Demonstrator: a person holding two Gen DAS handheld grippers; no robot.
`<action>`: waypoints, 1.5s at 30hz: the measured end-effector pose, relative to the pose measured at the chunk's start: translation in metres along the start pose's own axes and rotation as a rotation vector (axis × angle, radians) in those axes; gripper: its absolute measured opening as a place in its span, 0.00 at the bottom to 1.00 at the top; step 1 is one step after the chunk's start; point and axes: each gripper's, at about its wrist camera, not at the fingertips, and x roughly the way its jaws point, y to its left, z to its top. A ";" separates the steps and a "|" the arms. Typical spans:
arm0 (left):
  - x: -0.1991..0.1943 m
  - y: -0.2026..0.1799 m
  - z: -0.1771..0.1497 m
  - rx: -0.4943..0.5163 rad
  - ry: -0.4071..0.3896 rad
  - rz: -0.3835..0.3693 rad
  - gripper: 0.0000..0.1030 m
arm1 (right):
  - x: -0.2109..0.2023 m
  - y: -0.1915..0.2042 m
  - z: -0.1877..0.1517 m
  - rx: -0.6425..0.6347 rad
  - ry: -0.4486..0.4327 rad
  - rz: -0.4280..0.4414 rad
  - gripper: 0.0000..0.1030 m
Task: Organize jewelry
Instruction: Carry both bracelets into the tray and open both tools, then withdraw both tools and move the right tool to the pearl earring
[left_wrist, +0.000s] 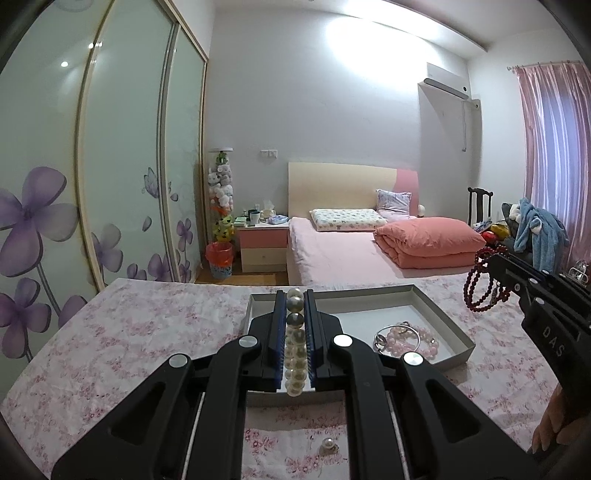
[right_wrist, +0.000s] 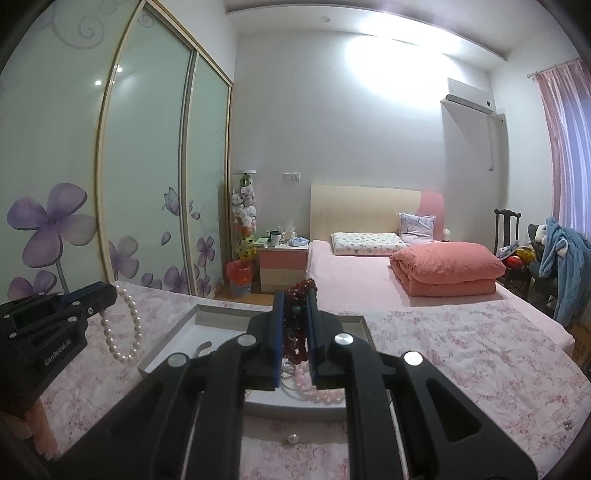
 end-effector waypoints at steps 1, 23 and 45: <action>0.002 -0.001 0.001 0.000 0.002 -0.001 0.10 | 0.001 0.000 0.001 0.001 -0.001 -0.001 0.11; 0.066 -0.009 0.005 -0.024 0.095 -0.091 0.10 | 0.078 -0.011 -0.005 0.015 0.093 -0.011 0.11; 0.109 0.008 -0.010 -0.119 0.250 -0.118 0.11 | 0.132 -0.041 -0.037 0.147 0.297 0.030 0.34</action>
